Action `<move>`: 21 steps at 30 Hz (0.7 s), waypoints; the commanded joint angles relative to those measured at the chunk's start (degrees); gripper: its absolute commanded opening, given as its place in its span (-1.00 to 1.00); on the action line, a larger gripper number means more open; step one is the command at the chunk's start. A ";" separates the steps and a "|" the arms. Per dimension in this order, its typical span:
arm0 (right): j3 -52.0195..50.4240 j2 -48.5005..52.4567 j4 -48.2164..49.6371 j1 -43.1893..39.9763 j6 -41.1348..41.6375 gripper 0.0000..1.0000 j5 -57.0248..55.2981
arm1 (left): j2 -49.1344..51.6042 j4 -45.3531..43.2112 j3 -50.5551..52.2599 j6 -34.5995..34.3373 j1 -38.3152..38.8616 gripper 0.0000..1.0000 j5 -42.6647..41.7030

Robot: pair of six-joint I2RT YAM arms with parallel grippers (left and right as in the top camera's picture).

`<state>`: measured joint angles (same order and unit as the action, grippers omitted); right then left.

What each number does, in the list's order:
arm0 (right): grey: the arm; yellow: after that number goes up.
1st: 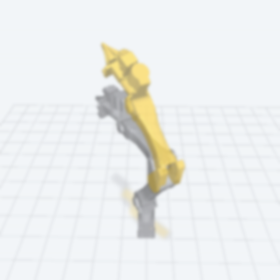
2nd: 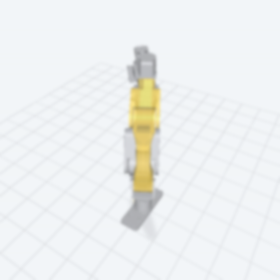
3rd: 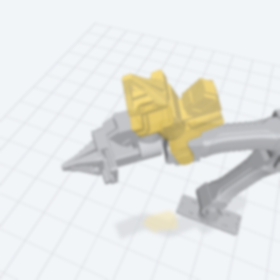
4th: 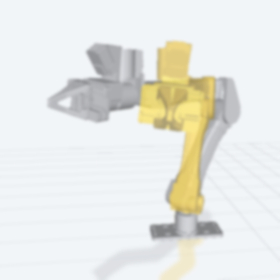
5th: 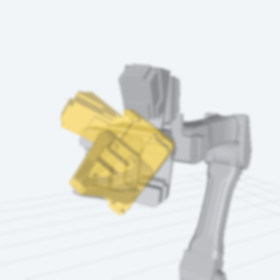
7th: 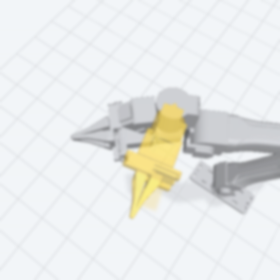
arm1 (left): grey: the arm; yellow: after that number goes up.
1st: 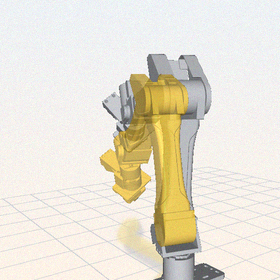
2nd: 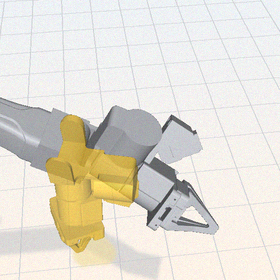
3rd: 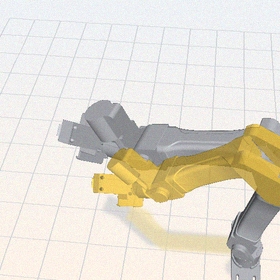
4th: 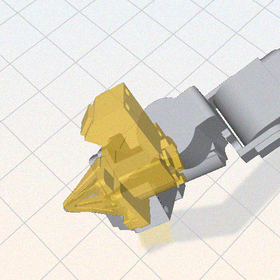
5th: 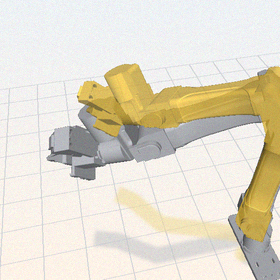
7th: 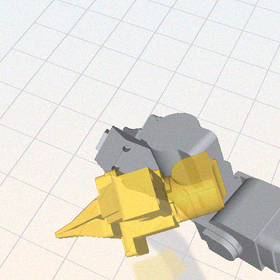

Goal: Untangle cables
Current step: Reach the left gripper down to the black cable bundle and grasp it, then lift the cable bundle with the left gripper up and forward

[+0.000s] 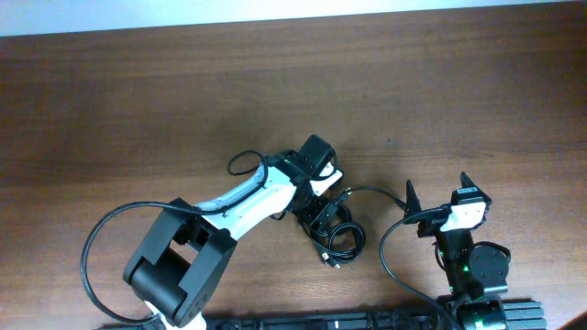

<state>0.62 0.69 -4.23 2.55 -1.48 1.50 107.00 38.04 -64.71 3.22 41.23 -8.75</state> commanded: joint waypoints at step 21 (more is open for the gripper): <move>-0.31 -0.33 -0.26 -0.33 0.24 0.97 0.15 | -14.53 -4.66 -11.32 -4.37 -0.13 -1.00 17.20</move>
<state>0.62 0.69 -4.23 2.55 -1.50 1.52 99.00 34.76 -73.78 0.10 41.34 1.54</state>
